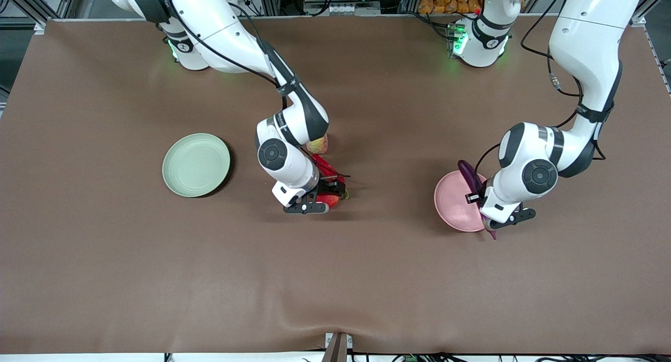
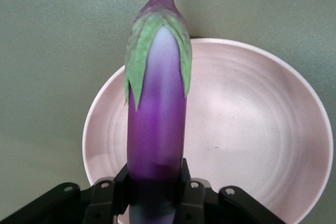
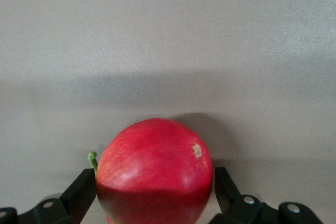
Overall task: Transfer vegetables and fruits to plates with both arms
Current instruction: 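Grasp the eggplant with the left gripper while the right gripper grasps the apple, then lower the eggplant onto the pink plate while the right gripper carries the apple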
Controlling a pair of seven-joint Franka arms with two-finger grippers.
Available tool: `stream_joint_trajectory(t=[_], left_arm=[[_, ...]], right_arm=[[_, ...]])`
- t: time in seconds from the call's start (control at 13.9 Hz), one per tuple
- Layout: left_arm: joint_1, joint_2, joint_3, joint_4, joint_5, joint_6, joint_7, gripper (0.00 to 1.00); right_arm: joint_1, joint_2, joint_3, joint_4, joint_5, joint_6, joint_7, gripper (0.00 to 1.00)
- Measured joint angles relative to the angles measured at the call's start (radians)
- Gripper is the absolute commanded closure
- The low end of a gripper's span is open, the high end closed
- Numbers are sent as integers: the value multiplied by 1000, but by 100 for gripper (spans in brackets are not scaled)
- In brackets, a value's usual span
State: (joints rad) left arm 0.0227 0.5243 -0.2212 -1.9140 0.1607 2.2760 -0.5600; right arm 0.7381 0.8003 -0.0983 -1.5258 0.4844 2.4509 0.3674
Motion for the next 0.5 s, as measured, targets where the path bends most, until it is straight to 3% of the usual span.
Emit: stream_joint_trajectory(t=[0.14,0.22,0.29,0.36,0.43,0.5], left_arm=[[0,0,0,-14,21,16,0,100],[0,0,0,-16,27,20,0,92],[0,0,0,-18,29,21,0,67],[0,0,0,-19,30,22,0,27],[0,0,0,-20,30,22,0,0],[0,0,0,-20,31,23,0,0]], right_arm=[[-2,0,-5,3,1,3,0,90],[-5,0,-9,3,1,3,0,94],[-11,0,-12,5,0,4,0,94],[-22,-2,-15,11,0,4,0,94],[-38,-9,-19,17,-1,-3,-8,94],[-60,-22,-24,23,-2,-30,-33,94]])
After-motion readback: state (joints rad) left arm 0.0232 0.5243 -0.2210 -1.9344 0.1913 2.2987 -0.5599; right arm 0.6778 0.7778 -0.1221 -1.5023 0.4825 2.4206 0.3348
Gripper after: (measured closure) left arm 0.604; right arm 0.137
